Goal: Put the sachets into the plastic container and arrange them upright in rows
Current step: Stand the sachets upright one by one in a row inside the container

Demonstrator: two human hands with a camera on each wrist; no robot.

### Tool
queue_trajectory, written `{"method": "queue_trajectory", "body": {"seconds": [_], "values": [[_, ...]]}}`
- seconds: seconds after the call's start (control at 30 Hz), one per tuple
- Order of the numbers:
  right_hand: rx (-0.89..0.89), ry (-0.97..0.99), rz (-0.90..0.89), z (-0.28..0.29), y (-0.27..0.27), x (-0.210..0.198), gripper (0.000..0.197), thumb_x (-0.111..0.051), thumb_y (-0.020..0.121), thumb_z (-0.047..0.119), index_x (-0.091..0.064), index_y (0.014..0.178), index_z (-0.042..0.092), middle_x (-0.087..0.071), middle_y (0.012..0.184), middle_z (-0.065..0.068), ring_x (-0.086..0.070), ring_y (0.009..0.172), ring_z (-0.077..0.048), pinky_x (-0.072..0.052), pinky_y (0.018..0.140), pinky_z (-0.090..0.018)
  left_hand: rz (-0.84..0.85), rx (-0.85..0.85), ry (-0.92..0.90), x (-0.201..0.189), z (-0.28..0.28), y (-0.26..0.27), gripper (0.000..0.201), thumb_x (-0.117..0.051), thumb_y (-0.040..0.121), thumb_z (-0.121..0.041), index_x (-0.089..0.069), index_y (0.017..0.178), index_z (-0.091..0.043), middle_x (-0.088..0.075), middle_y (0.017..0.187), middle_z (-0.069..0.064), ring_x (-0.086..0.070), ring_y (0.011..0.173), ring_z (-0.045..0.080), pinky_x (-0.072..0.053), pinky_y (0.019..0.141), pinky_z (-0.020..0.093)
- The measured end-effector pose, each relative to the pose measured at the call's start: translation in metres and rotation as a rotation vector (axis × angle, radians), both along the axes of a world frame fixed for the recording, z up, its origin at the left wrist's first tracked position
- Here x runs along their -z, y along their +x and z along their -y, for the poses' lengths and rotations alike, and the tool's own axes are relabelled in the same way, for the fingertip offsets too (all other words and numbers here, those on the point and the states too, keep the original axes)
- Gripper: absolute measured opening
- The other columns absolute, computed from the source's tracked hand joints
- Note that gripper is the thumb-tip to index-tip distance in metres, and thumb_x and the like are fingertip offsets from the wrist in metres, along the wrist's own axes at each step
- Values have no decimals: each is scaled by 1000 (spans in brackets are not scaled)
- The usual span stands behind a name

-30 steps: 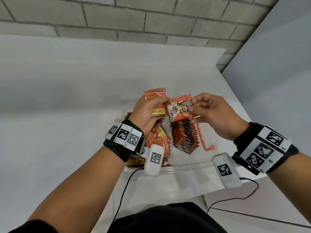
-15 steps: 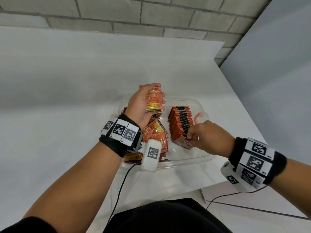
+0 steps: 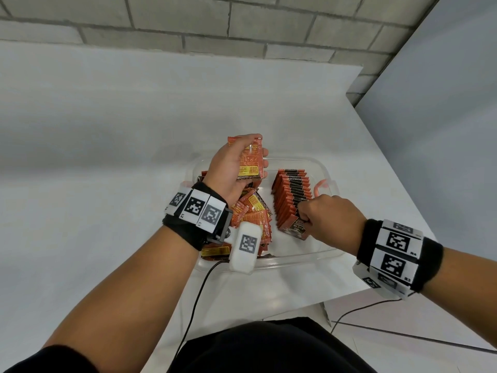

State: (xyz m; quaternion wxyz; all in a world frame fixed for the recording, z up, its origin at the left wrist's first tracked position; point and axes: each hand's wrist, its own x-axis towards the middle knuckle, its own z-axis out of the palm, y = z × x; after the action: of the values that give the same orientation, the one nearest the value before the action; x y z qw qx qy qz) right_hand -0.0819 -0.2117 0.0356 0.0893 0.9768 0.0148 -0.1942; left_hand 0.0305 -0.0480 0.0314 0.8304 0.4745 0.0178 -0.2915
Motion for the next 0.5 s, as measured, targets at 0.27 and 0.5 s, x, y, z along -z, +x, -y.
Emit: {"method": "queue_trajectory", "body": {"seconds": [0.27, 0.5], "values": [[-1, -10, 13, -1, -5, -4, 12, -43, 92, 15, -36, 82, 17, -48, 80, -1, -46, 66, -26, -30, 53, -27, 11, 16, 3, 0, 0, 0, 16, -52, 94, -22, -62, 101, -13, -66, 79, 5, -62, 67, 17, -51, 60, 30], [-19, -17, 12, -2, -6, -3, 12, -42, 92, 16, -34, 85, 19, -61, 97, -2, -46, 70, -25, -34, 59, -29, 16, 21, 4, 0, 0, 0, 14, -53, 94, -22, -63, 100, -13, -66, 79, 5, -62, 67, 17, -51, 60, 30]]}}
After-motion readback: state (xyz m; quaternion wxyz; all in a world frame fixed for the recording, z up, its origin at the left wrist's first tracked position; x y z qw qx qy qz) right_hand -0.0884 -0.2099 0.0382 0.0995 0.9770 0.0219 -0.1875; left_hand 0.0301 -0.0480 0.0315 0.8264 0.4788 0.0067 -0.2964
